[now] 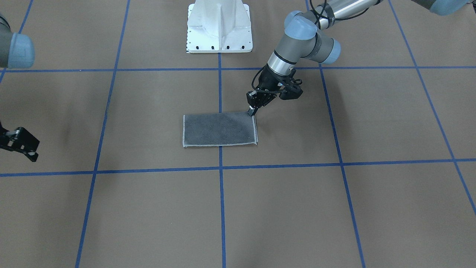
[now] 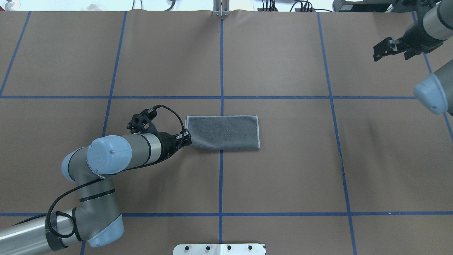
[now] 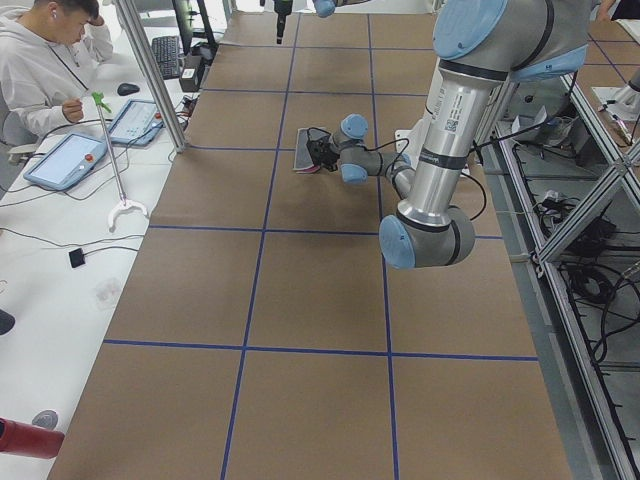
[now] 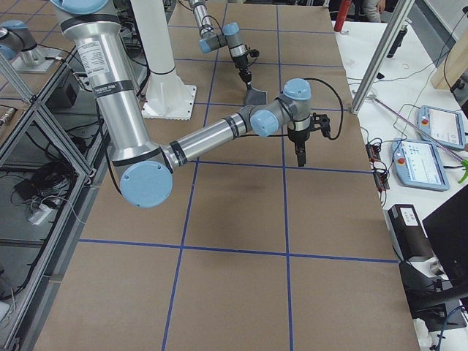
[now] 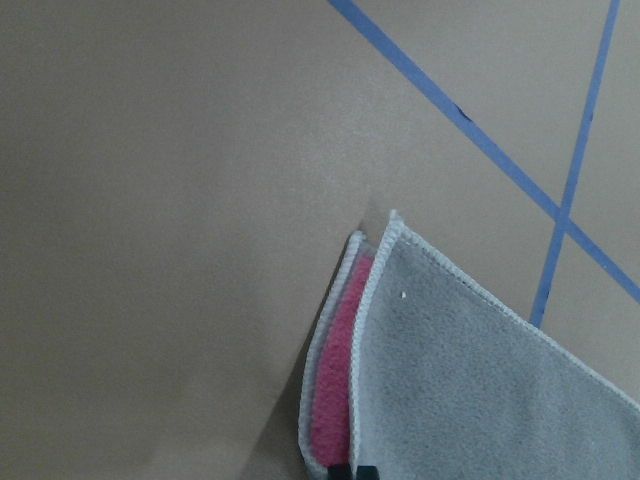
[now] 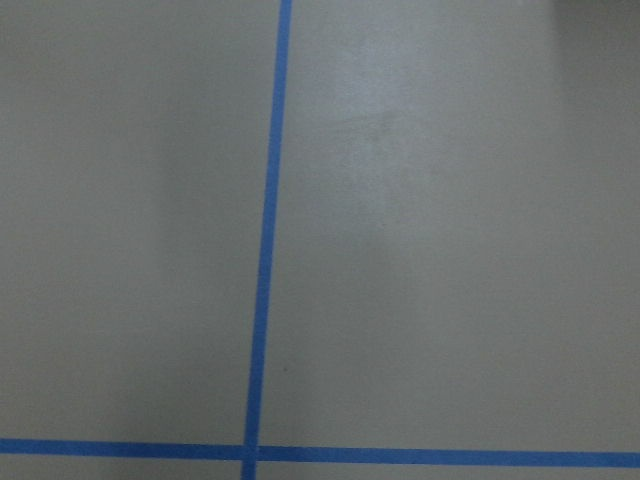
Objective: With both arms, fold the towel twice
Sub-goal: 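Lift the strip end with the left gripper and fold it toward the other end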
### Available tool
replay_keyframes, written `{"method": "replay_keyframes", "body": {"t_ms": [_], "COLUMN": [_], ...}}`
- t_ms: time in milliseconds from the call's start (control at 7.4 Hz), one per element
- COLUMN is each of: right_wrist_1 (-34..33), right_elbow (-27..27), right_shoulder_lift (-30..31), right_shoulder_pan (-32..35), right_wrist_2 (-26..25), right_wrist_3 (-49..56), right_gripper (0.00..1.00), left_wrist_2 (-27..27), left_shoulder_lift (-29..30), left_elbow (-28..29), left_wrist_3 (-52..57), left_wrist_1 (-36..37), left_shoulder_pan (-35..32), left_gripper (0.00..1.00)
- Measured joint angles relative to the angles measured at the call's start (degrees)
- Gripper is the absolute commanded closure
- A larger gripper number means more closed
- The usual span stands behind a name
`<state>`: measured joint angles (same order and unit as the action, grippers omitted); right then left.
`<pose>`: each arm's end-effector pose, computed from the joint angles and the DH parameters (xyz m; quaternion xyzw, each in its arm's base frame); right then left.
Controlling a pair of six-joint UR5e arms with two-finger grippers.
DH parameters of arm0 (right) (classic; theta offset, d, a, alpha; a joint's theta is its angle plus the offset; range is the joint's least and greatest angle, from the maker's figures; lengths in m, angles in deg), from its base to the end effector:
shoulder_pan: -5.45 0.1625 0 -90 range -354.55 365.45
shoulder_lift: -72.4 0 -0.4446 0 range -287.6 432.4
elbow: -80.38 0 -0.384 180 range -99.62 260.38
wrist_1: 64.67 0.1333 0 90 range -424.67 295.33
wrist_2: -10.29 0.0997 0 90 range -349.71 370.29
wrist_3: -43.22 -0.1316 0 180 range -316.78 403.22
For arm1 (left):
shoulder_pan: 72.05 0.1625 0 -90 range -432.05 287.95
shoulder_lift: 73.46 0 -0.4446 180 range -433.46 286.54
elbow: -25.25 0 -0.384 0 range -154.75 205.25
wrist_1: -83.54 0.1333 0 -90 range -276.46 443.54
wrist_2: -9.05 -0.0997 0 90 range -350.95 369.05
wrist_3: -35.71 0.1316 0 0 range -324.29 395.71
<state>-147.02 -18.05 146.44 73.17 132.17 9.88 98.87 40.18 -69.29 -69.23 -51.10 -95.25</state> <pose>-0.1744 -0.5940 0.4732 0.1116 -0.3573 0.0136 0.9272 0.5649 -0.3876 0.3321 0.0440 0.5919 -0.2638 0.7603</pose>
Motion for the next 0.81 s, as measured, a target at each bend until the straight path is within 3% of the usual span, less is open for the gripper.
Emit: {"method": "replay_keyframes", "body": {"t_ms": [811], "right_wrist_1": [-0.07], "right_elbow": [0.09], "right_shoulder_lift": [2.16], "right_shoulder_pan": [3.14], "right_wrist_2": [1.42], "right_wrist_3": [4.33], "right_gripper": [0.00], "left_wrist_2": [0.17], "left_shoulder_lift": [-13.36], "left_elbow": [-9.17], "left_wrist_3": [9.45], "left_wrist_1": [-0.53], "left_shoulder_pan": [-2.13], "left_gripper": [1.00]}}
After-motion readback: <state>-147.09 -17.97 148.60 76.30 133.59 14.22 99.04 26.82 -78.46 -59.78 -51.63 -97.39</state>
